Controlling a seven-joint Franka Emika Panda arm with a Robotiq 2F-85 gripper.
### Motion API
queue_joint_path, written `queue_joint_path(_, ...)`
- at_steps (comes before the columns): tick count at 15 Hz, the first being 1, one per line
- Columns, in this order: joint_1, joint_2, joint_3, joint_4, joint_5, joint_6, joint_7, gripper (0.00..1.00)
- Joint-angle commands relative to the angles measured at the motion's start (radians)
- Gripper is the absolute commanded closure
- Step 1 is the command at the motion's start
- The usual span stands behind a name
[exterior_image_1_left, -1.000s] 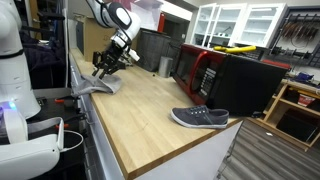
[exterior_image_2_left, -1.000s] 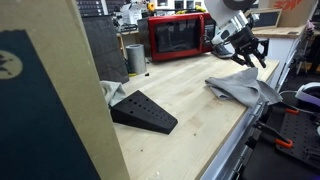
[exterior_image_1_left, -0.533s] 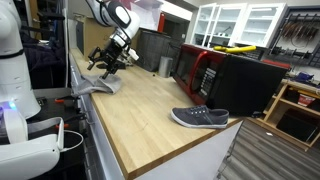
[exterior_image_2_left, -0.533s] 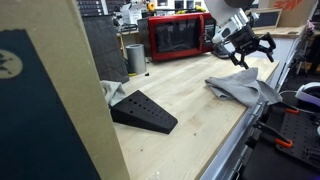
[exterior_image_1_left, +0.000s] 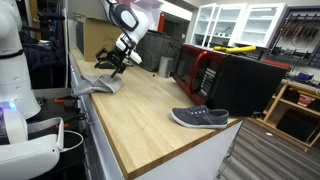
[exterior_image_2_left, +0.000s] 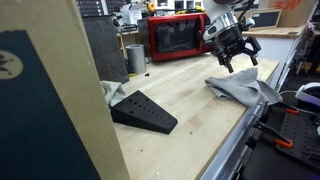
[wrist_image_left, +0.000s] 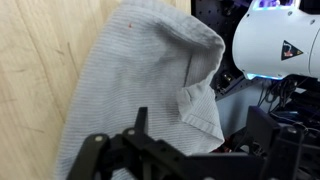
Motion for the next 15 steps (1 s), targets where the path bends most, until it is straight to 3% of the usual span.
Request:
queue_joint_path(1, -0.012, 0.013, 0.005, 0.011, 0.021, 0.013, 0.035, 0.0)
queue_joint_path(15, 0.001, 0.05, 0.04, -0.033, -0.009, 0.067, 0.221, 0.0)
